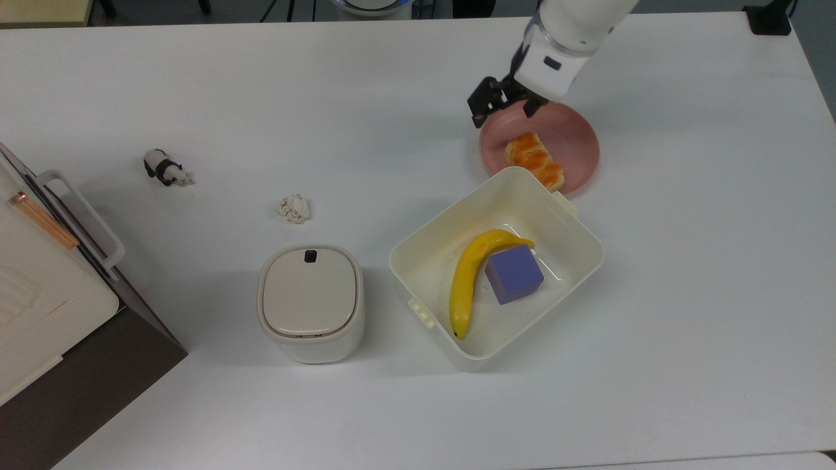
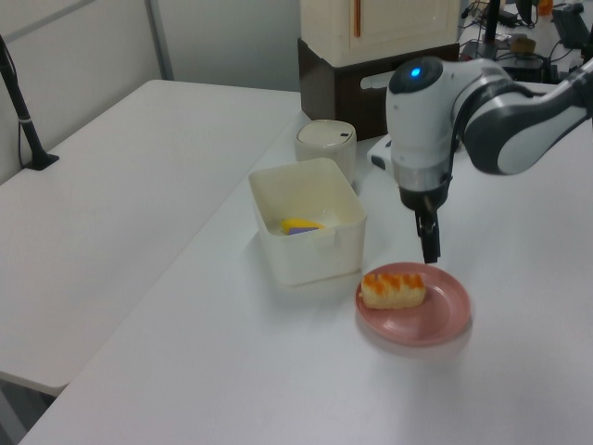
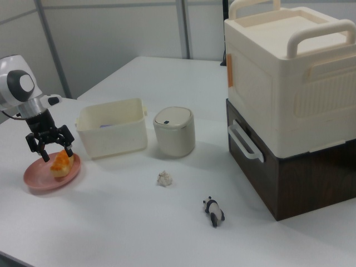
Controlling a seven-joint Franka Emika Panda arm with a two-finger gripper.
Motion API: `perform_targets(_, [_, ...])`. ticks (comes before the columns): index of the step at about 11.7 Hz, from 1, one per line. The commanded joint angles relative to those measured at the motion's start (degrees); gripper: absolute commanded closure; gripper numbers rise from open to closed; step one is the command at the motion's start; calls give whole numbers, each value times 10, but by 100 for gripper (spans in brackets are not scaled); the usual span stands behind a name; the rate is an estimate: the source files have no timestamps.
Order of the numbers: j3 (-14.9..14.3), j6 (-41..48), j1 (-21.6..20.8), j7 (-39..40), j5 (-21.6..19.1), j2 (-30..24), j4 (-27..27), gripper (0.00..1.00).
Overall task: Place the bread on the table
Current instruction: 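Move the open gripper over the bread roll on the pink plate and lower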
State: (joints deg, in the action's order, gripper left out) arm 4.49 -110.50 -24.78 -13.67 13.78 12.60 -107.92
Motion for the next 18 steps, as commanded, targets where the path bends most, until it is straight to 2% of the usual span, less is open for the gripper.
perform_targets(1, [-9, -7, -18, -29, 11, 57, 61, 0])
perform_targets(3, [-9, -7, -19, -40, 9, 65, 76, 0])
perform_targets(8, [-5, -21, -57, -81, 25, 105, 78, 0])
perform_targets(13, [-5, -32, -48, -78, 33, 118, 78, 1])
perform_targets(14, [-5, -32, -48, -78, 33, 118, 78, 17])
perform_targets(15, [-5, -32, -47, -78, 33, 118, 78, 42])
perform_targets(16, [-5, -32, -46, -76, 38, 118, 78, 57])
perform_targets(18, [-5, -32, -44, -76, 44, 118, 78, 82])
